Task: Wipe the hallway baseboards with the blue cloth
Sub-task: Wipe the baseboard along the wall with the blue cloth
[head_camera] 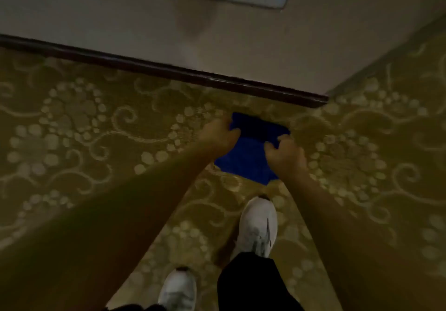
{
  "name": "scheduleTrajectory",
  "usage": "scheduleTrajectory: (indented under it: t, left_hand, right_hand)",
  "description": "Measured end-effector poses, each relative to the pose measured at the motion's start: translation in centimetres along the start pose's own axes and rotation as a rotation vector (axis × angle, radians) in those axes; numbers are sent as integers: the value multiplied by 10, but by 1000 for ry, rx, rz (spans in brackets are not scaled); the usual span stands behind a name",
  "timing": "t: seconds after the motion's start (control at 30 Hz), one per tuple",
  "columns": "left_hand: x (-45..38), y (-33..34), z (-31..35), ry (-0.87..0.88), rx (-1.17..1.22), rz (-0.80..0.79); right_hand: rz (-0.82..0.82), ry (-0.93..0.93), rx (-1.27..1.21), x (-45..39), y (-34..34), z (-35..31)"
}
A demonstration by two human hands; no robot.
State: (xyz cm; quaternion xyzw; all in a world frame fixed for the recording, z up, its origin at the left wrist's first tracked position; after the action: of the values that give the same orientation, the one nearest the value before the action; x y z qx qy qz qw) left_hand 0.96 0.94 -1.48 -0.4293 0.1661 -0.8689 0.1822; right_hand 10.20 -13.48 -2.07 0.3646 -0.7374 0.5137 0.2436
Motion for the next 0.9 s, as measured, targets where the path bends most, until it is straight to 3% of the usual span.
scheduleTrajectory:
  t: [0.27,0.47,0.63,0.77,0.9]
  left_hand:
    - [-81,33,-35,0,-164,5]
    - [-113,49,-51,-26,10,223]
    - [-115,65,-65,37,285,166]
    - [-106,59,-67,62,641,133]
    - [-98,48,-55,42,739,44]
  right_hand:
    - [127,157,-25,-79,33,28]
    - [170,240,-197,-113,38,43]
    - [175,129,-184,-115,37,35]
    - [129,90,-525,-112,33,27]
    - [22,237,-945,-94,18,28]
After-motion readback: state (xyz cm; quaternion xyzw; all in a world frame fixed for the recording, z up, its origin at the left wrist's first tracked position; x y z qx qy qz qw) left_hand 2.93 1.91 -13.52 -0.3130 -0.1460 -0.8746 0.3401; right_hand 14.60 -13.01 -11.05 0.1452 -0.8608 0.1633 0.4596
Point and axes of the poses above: each hand's wrist, its own x-axis away from the middle knuckle, its own y-axis out of the palm, z = x × y, the point moved 2 cm from there along -x, towards the middle knuckle, and after that the axes turned 6 degrees about y, right-handed, at the moved point
